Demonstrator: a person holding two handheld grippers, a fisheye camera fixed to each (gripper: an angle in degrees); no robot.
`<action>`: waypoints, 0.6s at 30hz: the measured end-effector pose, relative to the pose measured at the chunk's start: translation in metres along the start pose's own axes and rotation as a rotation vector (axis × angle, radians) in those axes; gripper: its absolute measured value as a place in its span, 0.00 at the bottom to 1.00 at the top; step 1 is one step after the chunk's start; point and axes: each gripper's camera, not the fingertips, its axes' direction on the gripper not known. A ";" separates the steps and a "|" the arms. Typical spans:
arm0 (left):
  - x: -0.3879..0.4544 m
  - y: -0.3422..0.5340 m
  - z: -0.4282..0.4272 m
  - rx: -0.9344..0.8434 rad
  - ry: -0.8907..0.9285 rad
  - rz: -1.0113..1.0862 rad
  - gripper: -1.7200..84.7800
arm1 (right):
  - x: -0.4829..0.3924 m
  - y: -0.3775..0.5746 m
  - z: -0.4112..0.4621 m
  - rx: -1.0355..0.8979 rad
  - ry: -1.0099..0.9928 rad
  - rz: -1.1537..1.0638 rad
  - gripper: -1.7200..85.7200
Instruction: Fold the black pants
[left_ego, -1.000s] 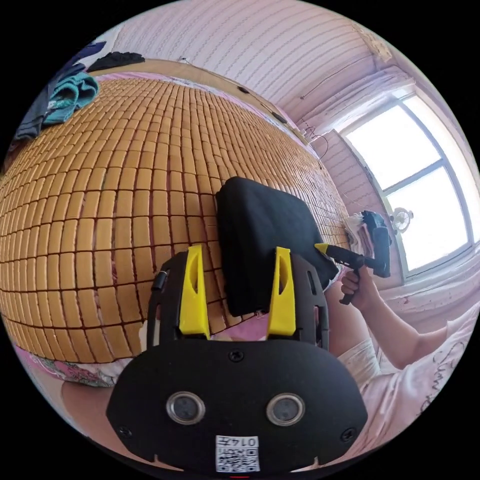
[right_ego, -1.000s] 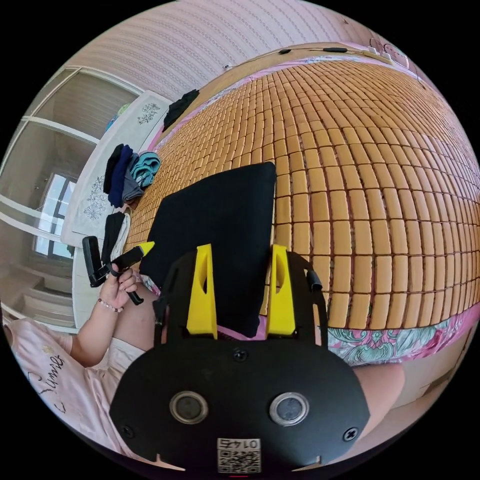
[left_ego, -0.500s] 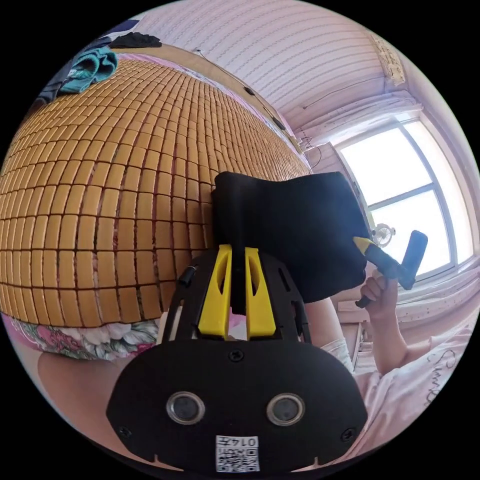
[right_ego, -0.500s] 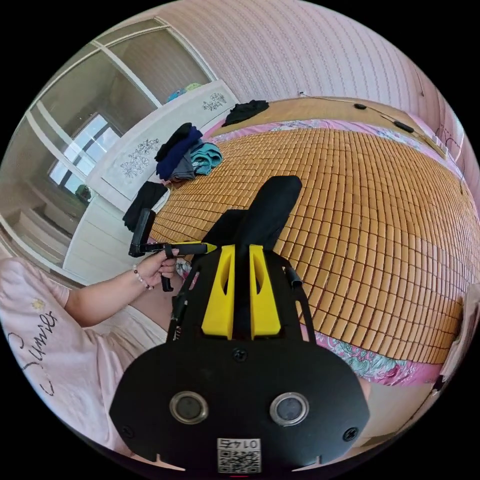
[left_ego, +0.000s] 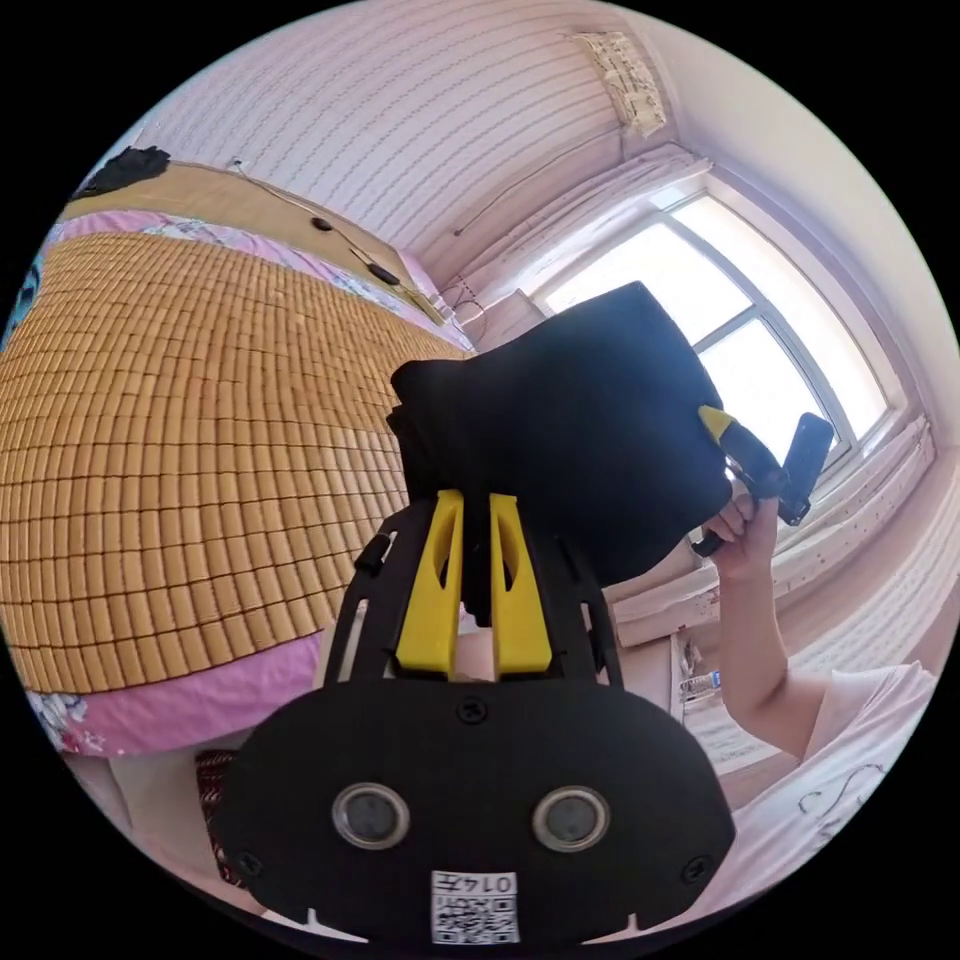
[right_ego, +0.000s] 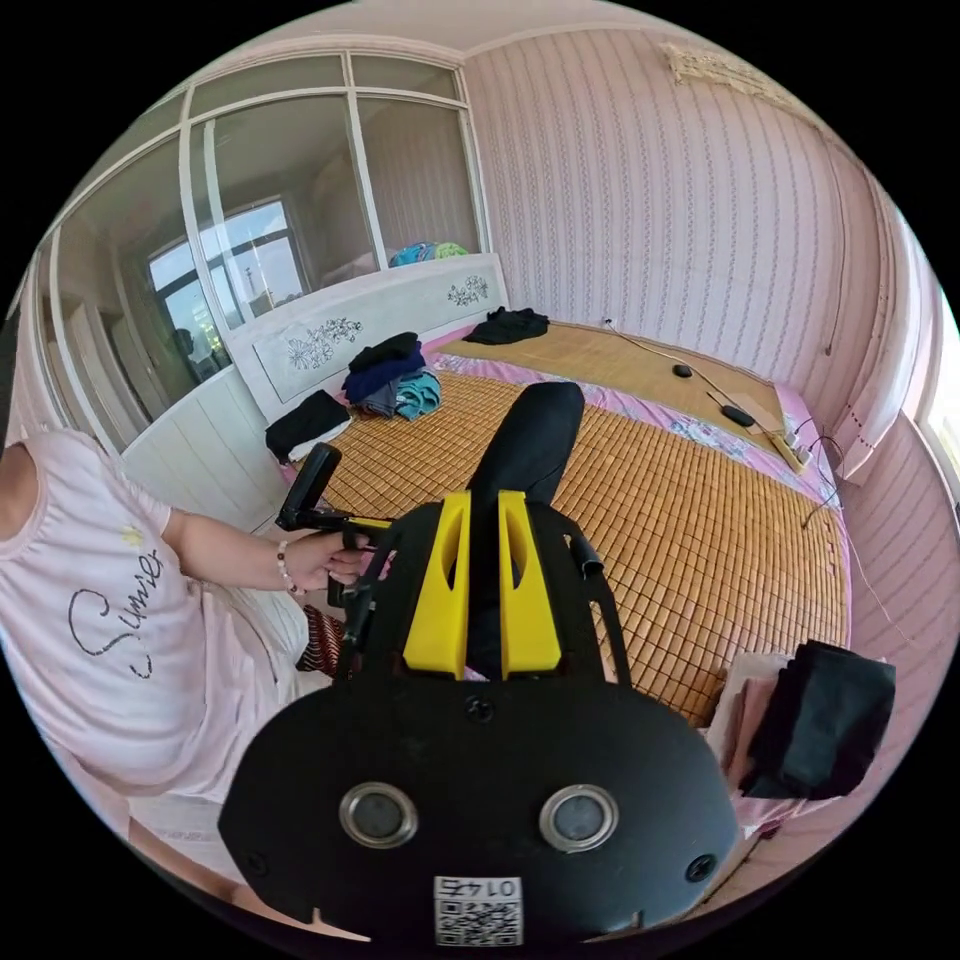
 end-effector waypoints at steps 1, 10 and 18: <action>0.022 -0.007 0.022 -0.010 0.015 0.028 0.07 | 0.009 0.004 -0.013 -0.003 0.023 0.000 0.06; 0.200 -0.035 0.219 -0.003 0.161 0.207 0.10 | 0.203 0.093 -0.194 -0.146 0.533 0.297 0.10; 0.244 -0.006 0.341 -0.292 0.046 0.411 0.13 | 0.268 0.203 -0.136 -0.338 0.633 0.669 0.02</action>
